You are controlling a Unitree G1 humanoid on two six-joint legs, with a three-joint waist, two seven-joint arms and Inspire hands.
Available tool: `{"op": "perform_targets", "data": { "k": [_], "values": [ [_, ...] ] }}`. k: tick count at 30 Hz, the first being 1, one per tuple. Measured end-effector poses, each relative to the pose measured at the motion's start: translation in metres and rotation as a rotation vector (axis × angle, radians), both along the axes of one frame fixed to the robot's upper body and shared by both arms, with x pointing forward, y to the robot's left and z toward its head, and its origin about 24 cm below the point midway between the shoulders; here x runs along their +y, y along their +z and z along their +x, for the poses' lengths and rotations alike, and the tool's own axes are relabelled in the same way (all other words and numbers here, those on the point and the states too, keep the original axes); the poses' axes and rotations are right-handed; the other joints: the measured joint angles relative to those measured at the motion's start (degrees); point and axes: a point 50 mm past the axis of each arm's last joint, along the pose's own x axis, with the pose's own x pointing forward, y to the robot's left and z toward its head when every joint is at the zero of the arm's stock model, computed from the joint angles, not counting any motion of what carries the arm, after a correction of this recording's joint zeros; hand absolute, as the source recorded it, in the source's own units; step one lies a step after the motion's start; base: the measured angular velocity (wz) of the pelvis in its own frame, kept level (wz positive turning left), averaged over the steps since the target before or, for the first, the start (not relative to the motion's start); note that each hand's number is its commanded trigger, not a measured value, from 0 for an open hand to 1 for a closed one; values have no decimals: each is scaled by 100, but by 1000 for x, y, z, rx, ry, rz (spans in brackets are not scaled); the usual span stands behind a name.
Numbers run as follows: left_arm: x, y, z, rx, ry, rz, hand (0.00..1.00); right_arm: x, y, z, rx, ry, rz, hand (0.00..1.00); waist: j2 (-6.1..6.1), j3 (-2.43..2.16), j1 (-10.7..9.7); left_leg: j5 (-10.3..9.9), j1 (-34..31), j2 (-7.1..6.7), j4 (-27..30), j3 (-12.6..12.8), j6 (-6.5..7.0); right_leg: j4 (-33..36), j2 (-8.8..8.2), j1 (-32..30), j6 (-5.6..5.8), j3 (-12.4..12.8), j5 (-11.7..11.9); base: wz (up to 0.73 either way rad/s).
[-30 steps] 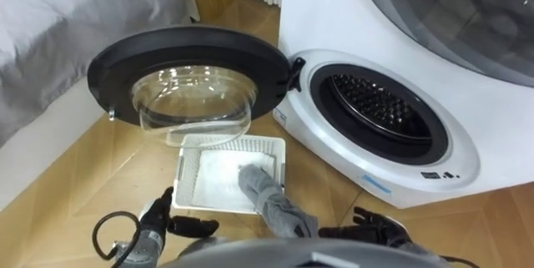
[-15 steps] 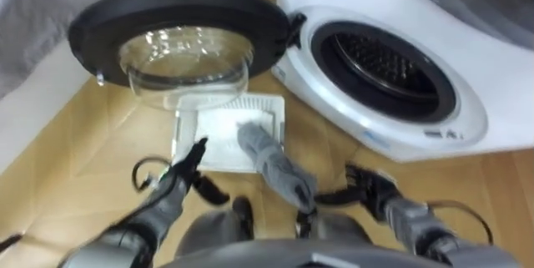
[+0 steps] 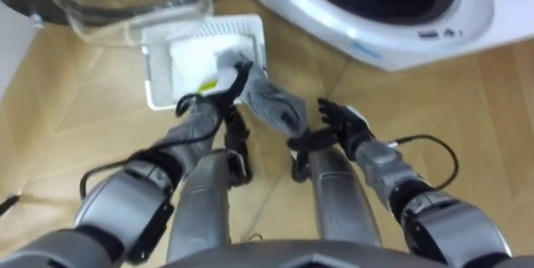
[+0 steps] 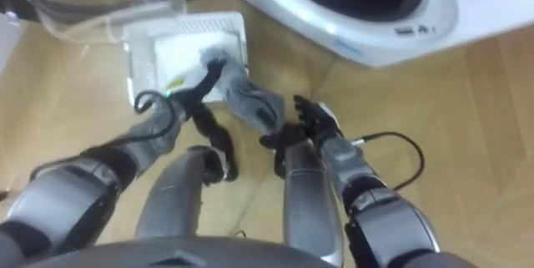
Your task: Put towel into washing machine
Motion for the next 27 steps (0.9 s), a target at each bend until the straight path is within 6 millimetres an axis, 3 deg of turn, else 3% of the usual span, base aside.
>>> {"op": "perform_targets", "data": {
  "k": [3,9,14,15,20,21,22,27],
  "values": [
    [-3,5,4,-21,-39,20,0,6,11,12,-53,18,13,0,-11,12,-146,-37,-422,41,265,0,-15,277,11,-447,-41,41,-38,0],
    [-6,12,11,-59,-80,55,0,16,30,33,-137,4,56,0,-41,19,-246,-253,-1347,125,1021,-35,-33,1029,19,-1371,-126,63,-248,-1],
    [-2,18,17,-92,-98,87,0,28,41,40,-207,51,66,0,-59,22,-429,-431,-1979,210,1594,-69,-27,1547,23,-1977,-169,53,-400,-2],
    [-1,21,20,-110,-95,91,0,30,44,42,-223,62,67,0,-63,23,-467,-467,-2137,279,1719,-70,-15,1631,51,-2116,-174,54,-406,-12],
    [-1,28,26,-130,-101,95,0,36,49,45,-248,90,77,0,-139,12,-516,-699,-2446,373,2250,-108,-22,2073,117,-2407,-193,79,-571,-9],
    [1,28,26,-122,-105,101,44,37,50,45,-252,99,78,0,-180,8,-529,-708,-2474,372,2290,-108,-27,2134,108,-2447,-199,87,-597,5],
    [2,27,26,-111,-111,110,100,39,50,45,-255,106,81,0,-215,5,-532,-711,-2502,372,2317,-117,-33,2168,109,-2477,-209,82,-610,5],
    [6,20,21,-49,-167,167,100,42,53,48,-266,107,99,0,-287,-7,-574,-717,-2625,367,2387,-158,-52,2276,94,-2590,-234,59,-659,6]
  ]
}}
